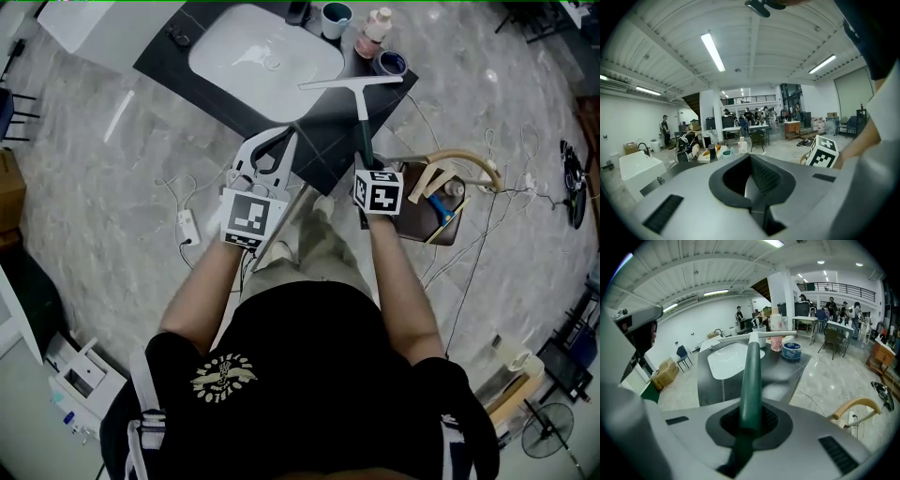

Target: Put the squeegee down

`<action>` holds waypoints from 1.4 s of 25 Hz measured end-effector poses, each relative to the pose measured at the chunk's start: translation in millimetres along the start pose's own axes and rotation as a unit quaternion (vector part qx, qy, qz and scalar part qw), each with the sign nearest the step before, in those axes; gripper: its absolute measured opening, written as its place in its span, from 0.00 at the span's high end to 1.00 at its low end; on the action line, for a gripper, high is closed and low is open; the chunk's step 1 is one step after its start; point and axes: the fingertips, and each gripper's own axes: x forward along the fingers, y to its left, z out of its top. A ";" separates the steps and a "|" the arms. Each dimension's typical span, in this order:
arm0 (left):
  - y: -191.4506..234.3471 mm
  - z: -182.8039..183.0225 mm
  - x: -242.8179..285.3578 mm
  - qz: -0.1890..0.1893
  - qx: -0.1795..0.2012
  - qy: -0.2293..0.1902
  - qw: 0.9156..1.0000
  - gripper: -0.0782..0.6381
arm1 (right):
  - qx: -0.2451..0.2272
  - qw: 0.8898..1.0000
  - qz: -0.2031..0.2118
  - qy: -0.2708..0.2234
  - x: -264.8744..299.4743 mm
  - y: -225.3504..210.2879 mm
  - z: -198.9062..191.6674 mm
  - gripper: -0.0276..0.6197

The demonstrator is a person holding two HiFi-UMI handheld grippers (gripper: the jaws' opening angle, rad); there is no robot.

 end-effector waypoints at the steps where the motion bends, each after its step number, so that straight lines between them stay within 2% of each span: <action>1: 0.3 -2.6 2.1 -0.001 -0.001 0.002 1.000 0.86 | 0.007 1.000 -0.002 0.009 8.7 -3.2 -4.3 0.91; 12: 6.8 -8.5 8.6 0.004 -0.008 0.009 1.000 0.86 | 0.102 0.992 -0.030 0.066 74.1 -19.3 -19.2 0.91; 16: 6.1 -0.6 7.3 0.005 -0.006 0.003 1.000 0.86 | 0.118 0.990 -0.012 0.071 83.6 -9.6 -15.3 0.90; 17: 5.4 1.0 5.8 0.004 -0.005 0.002 1.000 0.86 | 0.118 0.990 0.003 0.071 83.9 -3.3 -14.5 0.83; 18: 4.8 2.3 3.8 0.003 -0.004 0.002 1.000 0.86 | 0.117 0.990 0.020 0.070 83.0 4.0 -13.5 0.64; 19: 4.5 3.2 1.5 0.004 -0.003 0.001 1.000 0.86 | 0.114 0.990 0.036 0.069 80.9 10.8 -12.7 0.56; 23: 5.7 5.3 -6.4 0.008 -0.005 -0.001 1.000 0.86 | 0.091 0.992 0.057 0.059 68.1 21.0 -14.5 0.52; 26: 4.9 10.8 -13.1 0.011 -0.001 -0.006 1.000 0.86 | 0.075 0.995 0.050 0.039 50.7 16.7 -13.8 0.52; 31: 3.7 17.7 -27.9 0.021 -0.003 -0.010 1.000 0.86 | 0.013 0.999 0.024 -0.040 2.9 16.0 14.8 0.54; 35: -4.0 24.6 -38.8 0.023 0.000 -0.015 1.000 0.86 | -0.052 0.991 0.003 -0.126 -46.9 28.5 45.2 0.81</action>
